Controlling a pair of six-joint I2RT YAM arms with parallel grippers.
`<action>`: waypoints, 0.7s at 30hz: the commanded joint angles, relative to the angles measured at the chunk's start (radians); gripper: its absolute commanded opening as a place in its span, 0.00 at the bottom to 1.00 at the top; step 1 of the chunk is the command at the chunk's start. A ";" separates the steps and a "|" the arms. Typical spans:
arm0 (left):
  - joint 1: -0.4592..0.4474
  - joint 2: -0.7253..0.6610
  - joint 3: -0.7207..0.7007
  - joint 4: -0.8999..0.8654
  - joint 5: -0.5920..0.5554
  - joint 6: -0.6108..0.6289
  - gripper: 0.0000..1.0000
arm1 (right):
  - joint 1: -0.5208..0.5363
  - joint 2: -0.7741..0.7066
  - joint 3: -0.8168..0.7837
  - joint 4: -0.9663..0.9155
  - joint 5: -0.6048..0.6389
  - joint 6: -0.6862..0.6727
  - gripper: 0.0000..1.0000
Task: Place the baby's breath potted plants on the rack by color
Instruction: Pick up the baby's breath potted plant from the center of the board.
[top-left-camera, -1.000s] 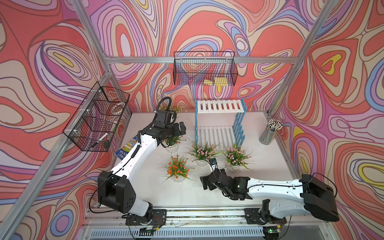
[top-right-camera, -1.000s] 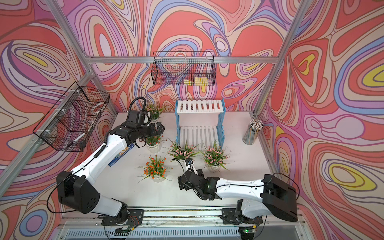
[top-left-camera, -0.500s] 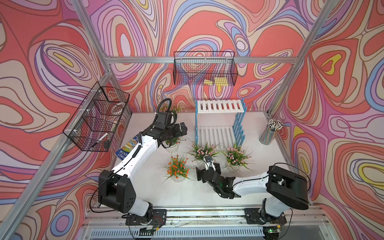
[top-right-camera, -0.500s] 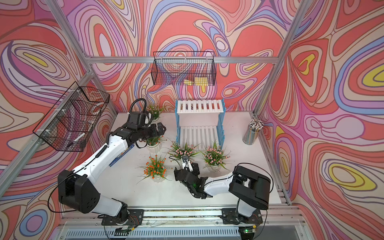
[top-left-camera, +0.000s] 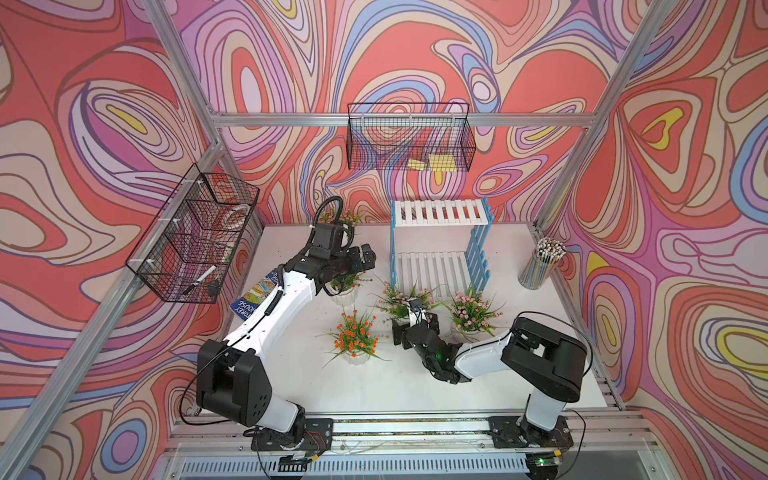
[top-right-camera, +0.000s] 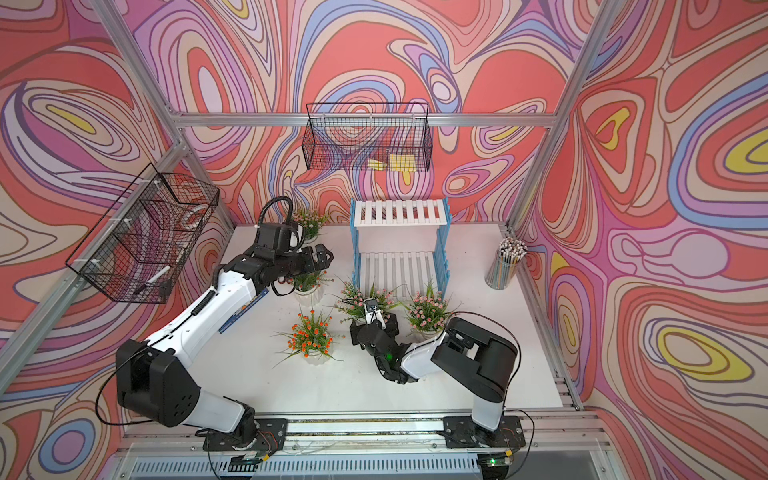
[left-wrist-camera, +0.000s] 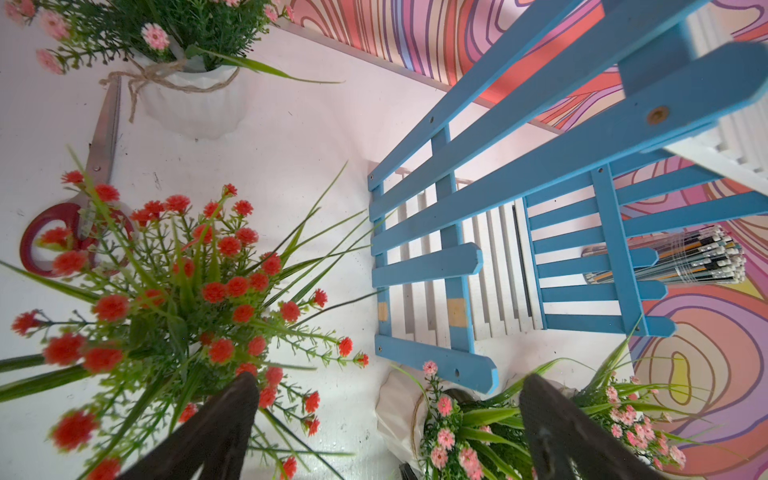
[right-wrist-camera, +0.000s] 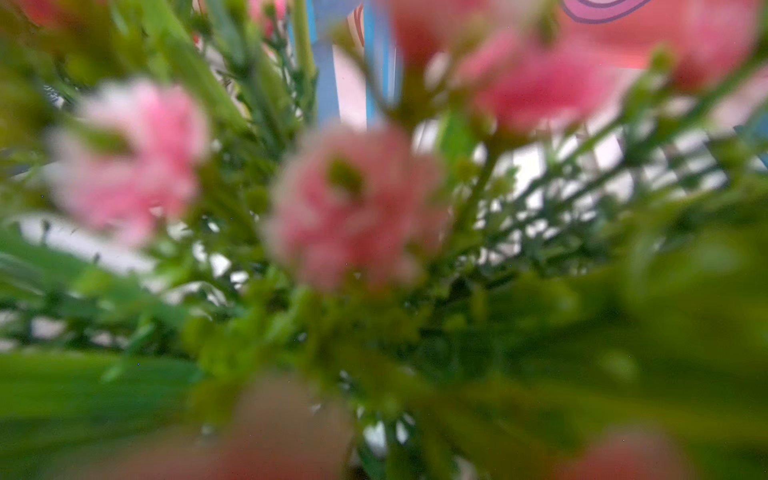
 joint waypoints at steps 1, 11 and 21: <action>0.008 0.005 -0.009 0.021 0.006 -0.004 1.00 | -0.023 0.022 0.036 0.022 -0.026 -0.034 0.98; 0.008 0.018 0.007 0.019 0.011 0.001 1.00 | -0.051 0.111 0.074 0.053 -0.042 -0.043 0.94; 0.008 0.012 0.003 0.026 0.003 0.006 1.00 | -0.052 0.031 0.033 0.045 -0.017 -0.048 0.79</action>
